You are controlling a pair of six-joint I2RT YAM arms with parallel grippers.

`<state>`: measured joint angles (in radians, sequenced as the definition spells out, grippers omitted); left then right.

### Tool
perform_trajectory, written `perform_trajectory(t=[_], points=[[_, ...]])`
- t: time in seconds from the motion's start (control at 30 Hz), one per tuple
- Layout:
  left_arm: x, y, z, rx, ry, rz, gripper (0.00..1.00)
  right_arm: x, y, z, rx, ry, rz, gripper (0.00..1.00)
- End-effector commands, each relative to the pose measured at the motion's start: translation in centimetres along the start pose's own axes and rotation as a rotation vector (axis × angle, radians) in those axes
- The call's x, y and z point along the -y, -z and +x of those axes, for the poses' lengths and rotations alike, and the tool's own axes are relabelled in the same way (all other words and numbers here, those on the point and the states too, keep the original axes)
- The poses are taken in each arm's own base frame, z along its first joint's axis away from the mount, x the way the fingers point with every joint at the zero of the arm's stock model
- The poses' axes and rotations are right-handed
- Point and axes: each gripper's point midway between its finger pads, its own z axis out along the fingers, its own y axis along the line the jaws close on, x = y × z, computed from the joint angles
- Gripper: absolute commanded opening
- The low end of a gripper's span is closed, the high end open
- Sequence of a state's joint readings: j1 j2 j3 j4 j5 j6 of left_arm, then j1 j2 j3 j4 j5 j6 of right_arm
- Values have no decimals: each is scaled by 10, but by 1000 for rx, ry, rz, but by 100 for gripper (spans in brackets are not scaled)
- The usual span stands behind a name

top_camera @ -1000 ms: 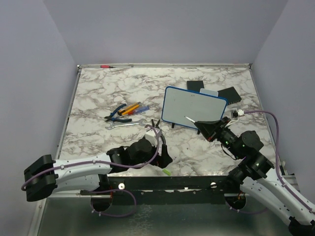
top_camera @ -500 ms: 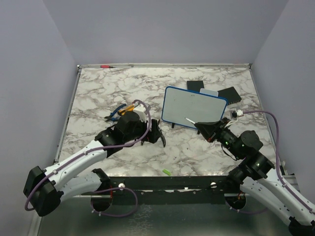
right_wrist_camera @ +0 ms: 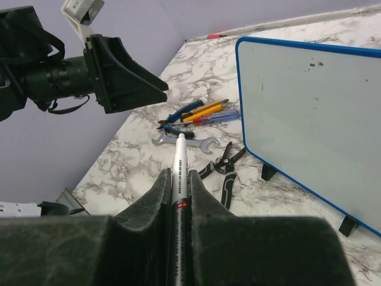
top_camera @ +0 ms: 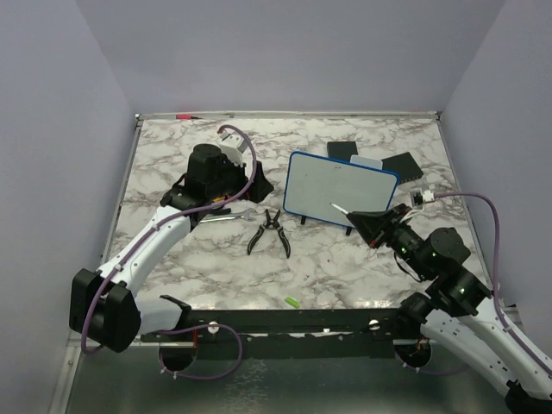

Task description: Write a sentence on the whiteboard

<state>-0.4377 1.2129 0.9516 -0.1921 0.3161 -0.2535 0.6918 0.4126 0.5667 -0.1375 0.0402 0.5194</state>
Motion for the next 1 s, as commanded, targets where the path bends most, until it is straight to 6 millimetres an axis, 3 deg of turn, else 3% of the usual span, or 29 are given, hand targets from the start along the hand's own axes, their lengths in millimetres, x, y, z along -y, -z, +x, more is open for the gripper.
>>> perform_trajectory(t=[0.0,0.23,0.43,0.73,0.97], points=[[14,-15,-32,58,-161,143,92,8,-2,-1,-16,37,49,1],[18,-48,-24,-2,-258,315,89,2,-12,7,-29,28,1,1],[4,-87,1,-90,-243,382,86,2,-17,16,-45,22,-14,1],[13,-116,-5,-58,-189,502,82,1,-14,25,-59,4,-40,1],[13,-132,-6,-56,-164,548,66,1,-13,26,-61,8,-42,1]])
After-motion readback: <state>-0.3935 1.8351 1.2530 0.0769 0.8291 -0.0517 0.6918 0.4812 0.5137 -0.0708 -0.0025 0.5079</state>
